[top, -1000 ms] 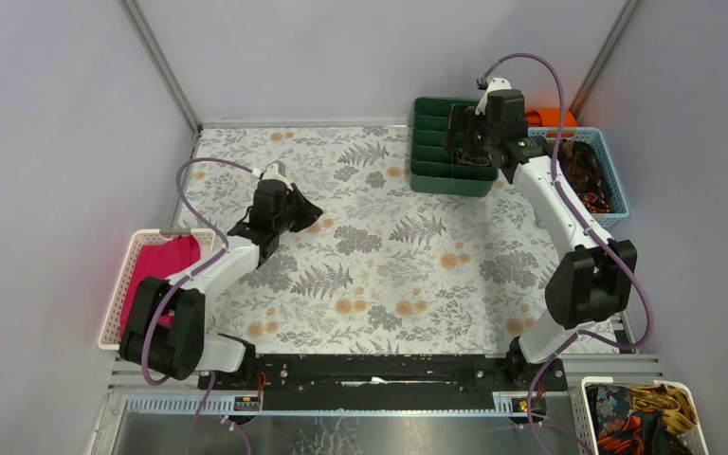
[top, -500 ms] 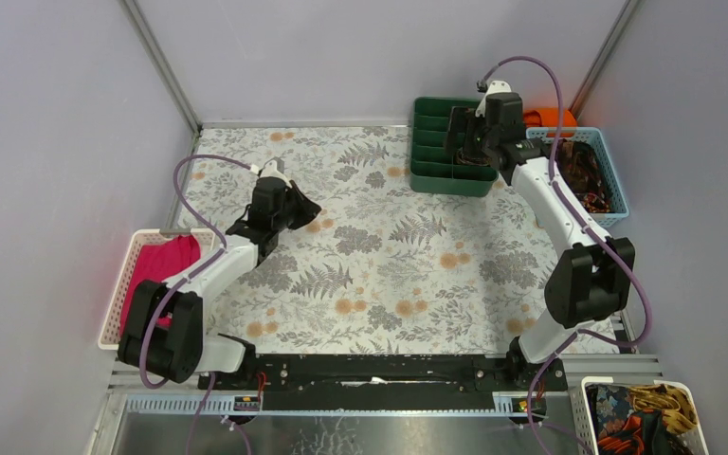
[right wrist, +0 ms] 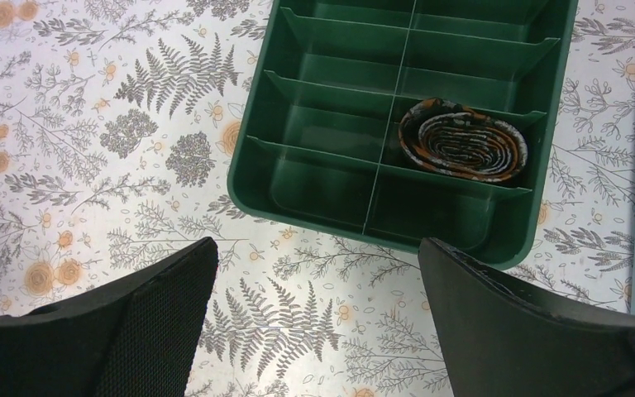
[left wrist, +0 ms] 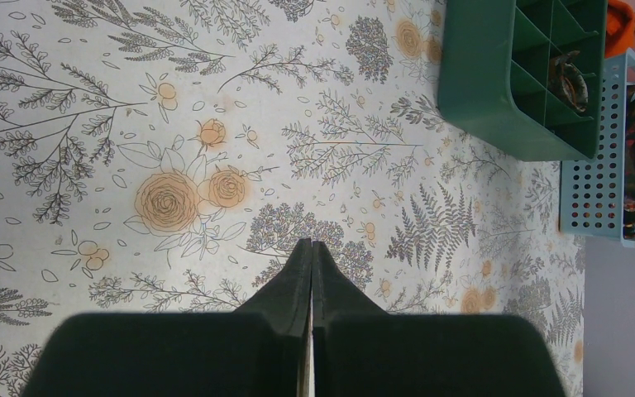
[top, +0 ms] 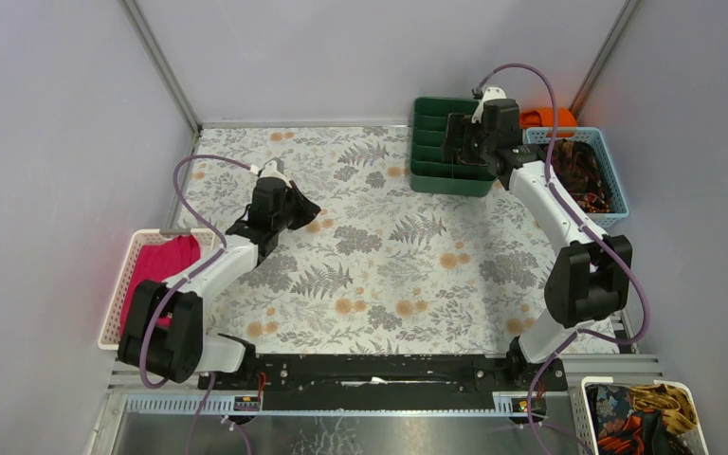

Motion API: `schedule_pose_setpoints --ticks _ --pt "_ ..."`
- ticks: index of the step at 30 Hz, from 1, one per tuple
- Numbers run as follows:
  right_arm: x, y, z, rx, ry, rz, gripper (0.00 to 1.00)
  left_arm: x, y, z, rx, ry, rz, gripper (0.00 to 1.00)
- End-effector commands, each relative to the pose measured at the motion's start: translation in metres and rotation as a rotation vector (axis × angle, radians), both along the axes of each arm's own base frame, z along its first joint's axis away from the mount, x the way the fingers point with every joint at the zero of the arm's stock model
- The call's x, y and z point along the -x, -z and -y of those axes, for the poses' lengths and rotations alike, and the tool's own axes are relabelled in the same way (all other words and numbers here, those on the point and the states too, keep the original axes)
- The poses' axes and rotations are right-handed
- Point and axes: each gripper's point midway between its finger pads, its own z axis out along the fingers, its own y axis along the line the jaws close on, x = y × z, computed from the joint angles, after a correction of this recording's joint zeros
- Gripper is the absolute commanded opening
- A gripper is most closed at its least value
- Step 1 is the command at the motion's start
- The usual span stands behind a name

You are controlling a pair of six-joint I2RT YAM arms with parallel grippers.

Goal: Roll the ties
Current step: Pick up the tie from the bin.

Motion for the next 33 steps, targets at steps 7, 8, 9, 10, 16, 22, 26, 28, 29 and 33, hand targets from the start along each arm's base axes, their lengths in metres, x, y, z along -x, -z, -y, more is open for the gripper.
schedule_pose_setpoints --ticks 7,8,9,10,16,22,26,28,29,33 --pt "-0.004 -0.015 -0.009 -0.006 -0.063 0.045 1.0 -0.005 -0.008 0.001 -0.016 0.002 0.03 0.0" --pt "-0.004 -0.015 -0.01 -0.007 -0.064 0.043 1.0 -0.005 -0.008 0.001 -0.016 0.002 0.03 0.0" --pt "-0.004 -0.013 -0.011 -0.007 -0.071 0.037 1.0 -0.005 -0.008 0.001 -0.015 0.002 0.03 0.0" --pt "-0.004 -0.012 -0.011 -0.006 -0.076 0.034 1.0 -0.005 -0.007 0.001 -0.015 0.003 0.027 0.0" --pt "-0.005 -0.007 -0.012 -0.005 -0.078 0.021 1.0 -0.005 -0.006 0.002 -0.011 0.004 0.022 0.0" --pt "-0.006 -0.004 -0.014 -0.012 -0.083 0.015 1.0 -0.005 -0.007 0.002 -0.011 0.003 0.026 0.0" --pt "-0.006 -0.005 -0.016 -0.019 -0.093 0.026 1.0 -0.005 -0.006 0.001 -0.012 0.002 0.025 0.0" --pt "-0.006 -0.005 -0.016 -0.021 -0.093 0.027 1.0 -0.005 -0.004 0.001 -0.014 0.0 0.02 0.0" --pt "-0.006 -0.004 -0.016 -0.021 -0.093 0.023 1.0 -0.005 -0.005 0.001 -0.016 -0.001 0.021 0.0" --pt "-0.006 -0.002 -0.017 -0.022 -0.098 0.017 1.0 -0.005 -0.003 0.001 -0.016 0.0 0.018 0.0"
